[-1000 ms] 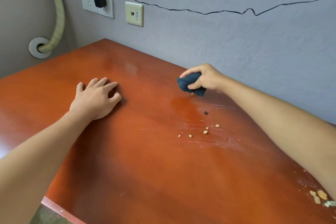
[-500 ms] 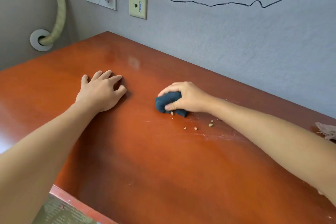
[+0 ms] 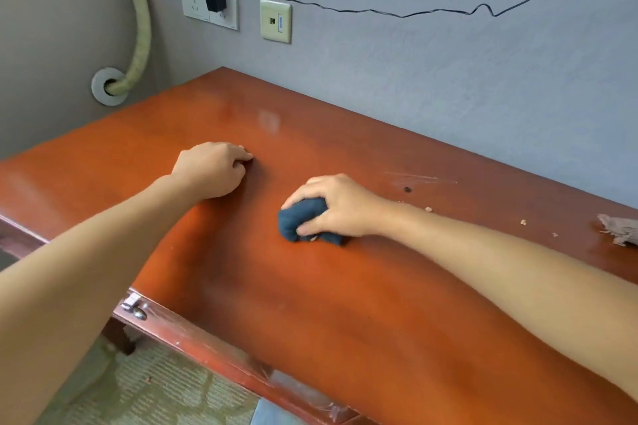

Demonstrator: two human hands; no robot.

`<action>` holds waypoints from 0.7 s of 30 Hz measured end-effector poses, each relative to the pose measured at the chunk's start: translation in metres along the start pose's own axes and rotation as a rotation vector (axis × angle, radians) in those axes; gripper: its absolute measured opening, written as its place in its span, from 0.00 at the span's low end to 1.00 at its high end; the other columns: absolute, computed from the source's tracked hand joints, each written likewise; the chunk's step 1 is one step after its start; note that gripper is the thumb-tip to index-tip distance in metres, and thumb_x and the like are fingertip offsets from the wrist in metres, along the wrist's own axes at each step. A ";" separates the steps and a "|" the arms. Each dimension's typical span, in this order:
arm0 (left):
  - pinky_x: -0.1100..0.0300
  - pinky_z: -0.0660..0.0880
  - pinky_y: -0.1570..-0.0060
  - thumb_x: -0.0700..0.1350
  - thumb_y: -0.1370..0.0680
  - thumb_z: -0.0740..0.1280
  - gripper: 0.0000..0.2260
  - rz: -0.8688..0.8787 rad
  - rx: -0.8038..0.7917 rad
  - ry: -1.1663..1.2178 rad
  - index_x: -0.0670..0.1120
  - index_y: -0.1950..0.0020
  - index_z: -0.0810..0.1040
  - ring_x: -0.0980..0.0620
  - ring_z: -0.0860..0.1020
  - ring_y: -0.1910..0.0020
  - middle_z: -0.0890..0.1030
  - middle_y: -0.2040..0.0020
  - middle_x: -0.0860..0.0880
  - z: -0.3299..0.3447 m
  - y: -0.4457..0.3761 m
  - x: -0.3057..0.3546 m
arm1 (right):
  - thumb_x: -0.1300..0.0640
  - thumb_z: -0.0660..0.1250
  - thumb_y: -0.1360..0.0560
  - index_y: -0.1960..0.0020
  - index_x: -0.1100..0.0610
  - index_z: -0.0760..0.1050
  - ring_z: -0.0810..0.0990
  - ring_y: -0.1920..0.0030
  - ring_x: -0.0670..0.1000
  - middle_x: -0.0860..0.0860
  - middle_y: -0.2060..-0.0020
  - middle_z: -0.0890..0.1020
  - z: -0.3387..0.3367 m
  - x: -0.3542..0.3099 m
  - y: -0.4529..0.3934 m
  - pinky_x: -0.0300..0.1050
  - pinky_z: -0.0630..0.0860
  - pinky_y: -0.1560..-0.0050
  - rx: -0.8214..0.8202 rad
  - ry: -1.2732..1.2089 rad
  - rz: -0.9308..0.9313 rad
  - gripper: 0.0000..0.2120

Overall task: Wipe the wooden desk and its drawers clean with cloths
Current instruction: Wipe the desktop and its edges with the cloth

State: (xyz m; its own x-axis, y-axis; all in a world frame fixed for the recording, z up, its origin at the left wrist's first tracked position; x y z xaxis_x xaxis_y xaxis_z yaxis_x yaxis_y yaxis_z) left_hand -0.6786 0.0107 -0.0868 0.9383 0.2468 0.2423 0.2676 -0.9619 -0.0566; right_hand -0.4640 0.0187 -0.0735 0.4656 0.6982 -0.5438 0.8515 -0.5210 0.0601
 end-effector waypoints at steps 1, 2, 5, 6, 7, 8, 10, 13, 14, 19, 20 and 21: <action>0.51 0.73 0.33 0.48 0.18 0.59 0.21 0.011 -0.017 -0.009 0.63 0.27 0.75 0.49 0.69 0.24 0.70 0.23 0.61 -0.001 0.008 0.001 | 0.57 0.80 0.30 0.45 0.44 0.84 0.85 0.56 0.43 0.43 0.52 0.84 -0.016 0.016 -0.004 0.42 0.81 0.52 0.031 0.020 0.065 0.16; 0.52 0.73 0.35 0.48 0.18 0.59 0.21 0.020 -0.021 -0.020 0.64 0.27 0.75 0.50 0.69 0.24 0.70 0.23 0.63 -0.002 0.019 0.003 | 0.56 0.80 0.30 0.45 0.44 0.84 0.85 0.56 0.44 0.43 0.53 0.85 -0.032 0.033 -0.011 0.44 0.82 0.50 0.084 0.070 0.137 0.16; 0.55 0.74 0.39 0.50 0.17 0.58 0.21 0.073 -0.007 -0.064 0.65 0.26 0.73 0.55 0.68 0.23 0.68 0.23 0.65 0.002 0.052 0.013 | 0.50 0.78 0.28 0.43 0.44 0.82 0.84 0.50 0.51 0.47 0.52 0.85 -0.068 0.069 -0.030 0.49 0.80 0.45 0.287 0.208 0.335 0.14; 0.55 0.74 0.39 0.51 0.17 0.57 0.21 0.089 0.000 -0.080 0.65 0.25 0.72 0.55 0.68 0.23 0.68 0.22 0.65 0.004 0.060 0.017 | 0.51 0.77 0.28 0.43 0.45 0.82 0.84 0.49 0.53 0.48 0.51 0.85 -0.069 0.071 -0.033 0.49 0.80 0.46 0.342 0.199 0.378 0.14; 0.54 0.74 0.38 0.52 0.16 0.56 0.21 0.096 0.006 -0.086 0.65 0.24 0.71 0.56 0.68 0.23 0.67 0.22 0.65 0.004 0.065 0.019 | 0.51 0.76 0.28 0.43 0.45 0.82 0.83 0.49 0.53 0.48 0.51 0.85 -0.064 0.065 -0.035 0.48 0.80 0.47 0.378 0.179 0.378 0.14; 0.53 0.74 0.36 0.52 0.16 0.56 0.21 0.095 0.005 -0.084 0.65 0.24 0.70 0.55 0.67 0.22 0.66 0.21 0.64 0.005 0.069 0.020 | 0.52 0.75 0.28 0.43 0.45 0.82 0.83 0.49 0.53 0.48 0.50 0.84 -0.052 0.053 -0.034 0.48 0.79 0.48 0.385 0.167 0.343 0.14; 0.50 0.72 0.32 0.53 0.16 0.56 0.21 0.092 -0.019 -0.070 0.65 0.23 0.69 0.55 0.65 0.21 0.65 0.20 0.62 0.008 0.074 0.021 | 0.54 0.76 0.28 0.42 0.45 0.82 0.82 0.52 0.50 0.47 0.51 0.81 -0.019 0.022 -0.021 0.47 0.79 0.50 0.306 0.120 0.193 0.15; 0.48 0.66 0.25 0.56 0.16 0.57 0.22 0.090 -0.049 -0.026 0.63 0.21 0.68 0.54 0.61 0.19 0.64 0.19 0.60 0.014 0.081 0.022 | 0.55 0.77 0.28 0.43 0.43 0.82 0.82 0.54 0.43 0.43 0.53 0.81 0.007 -0.003 0.012 0.39 0.78 0.51 0.094 0.127 0.041 0.15; 0.47 0.64 0.24 0.57 0.16 0.58 0.22 0.097 -0.059 -0.020 0.61 0.20 0.67 0.53 0.60 0.18 0.63 0.18 0.59 0.014 0.083 0.024 | 0.56 0.77 0.28 0.44 0.43 0.83 0.83 0.55 0.43 0.43 0.54 0.83 -0.003 0.005 0.014 0.38 0.78 0.52 0.090 0.136 0.069 0.15; 0.45 0.57 0.21 0.57 0.15 0.56 0.23 0.113 -0.055 -0.020 0.57 0.19 0.66 0.52 0.57 0.18 0.62 0.17 0.55 0.015 0.088 0.028 | 0.59 0.77 0.27 0.43 0.48 0.83 0.82 0.61 0.49 0.50 0.51 0.85 -0.045 0.042 0.007 0.47 0.81 0.56 0.326 0.169 0.318 0.14; 0.45 0.55 0.21 0.57 0.15 0.56 0.23 0.120 -0.047 -0.009 0.56 0.19 0.66 0.52 0.57 0.17 0.62 0.17 0.54 0.017 0.088 0.028 | 0.61 0.77 0.27 0.43 0.48 0.84 0.83 0.61 0.49 0.49 0.52 0.85 -0.037 0.036 0.006 0.48 0.82 0.56 0.289 0.133 0.276 0.15; 0.45 0.54 0.20 0.57 0.15 0.56 0.23 0.124 -0.038 0.002 0.56 0.19 0.67 0.52 0.57 0.17 0.62 0.17 0.54 0.019 0.088 0.026 | 0.63 0.77 0.28 0.44 0.48 0.84 0.84 0.60 0.48 0.48 0.54 0.85 -0.026 0.029 0.006 0.48 0.83 0.57 0.222 0.107 0.231 0.16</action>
State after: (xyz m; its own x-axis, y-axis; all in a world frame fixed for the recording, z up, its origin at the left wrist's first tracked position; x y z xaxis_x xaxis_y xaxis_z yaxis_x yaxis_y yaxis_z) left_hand -0.6267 -0.0653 -0.1039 0.9633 0.1257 0.2372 0.1412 -0.9887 -0.0498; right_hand -0.4390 0.0484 -0.0665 0.6730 0.5906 -0.4454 0.6525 -0.7576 -0.0186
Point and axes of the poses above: each hand's wrist, its own y-axis away from the middle knuckle, its own z-axis out of the palm, x = y × z, the point moved 8 cm from there along -y, towards the middle knuckle
